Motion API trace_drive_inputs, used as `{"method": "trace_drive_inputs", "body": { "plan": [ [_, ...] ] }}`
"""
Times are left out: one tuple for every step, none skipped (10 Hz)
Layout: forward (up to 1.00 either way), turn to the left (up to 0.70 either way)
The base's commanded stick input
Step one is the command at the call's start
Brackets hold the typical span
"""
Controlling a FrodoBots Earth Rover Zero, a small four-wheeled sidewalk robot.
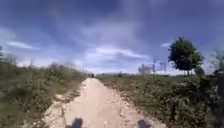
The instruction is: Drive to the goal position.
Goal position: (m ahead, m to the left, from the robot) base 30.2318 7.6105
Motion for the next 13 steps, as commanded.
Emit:
{"method": "trace_drive_inputs", "body": {
  "plan": [
    [0.76, 0.00],
    [0.82, 0.00],
    [0.83, 0.00],
    [0.84, 0.00],
    [0.85, 0.00],
    [0.85, 0.00],
    [0.85, 0.00],
    [0.85, 0.00],
    [0.85, 0.00],
    [0.85, 0.00],
    [0.85, 0.00],
    [0.85, 0.00],
    [0.85, 0.00]
  ]
}}
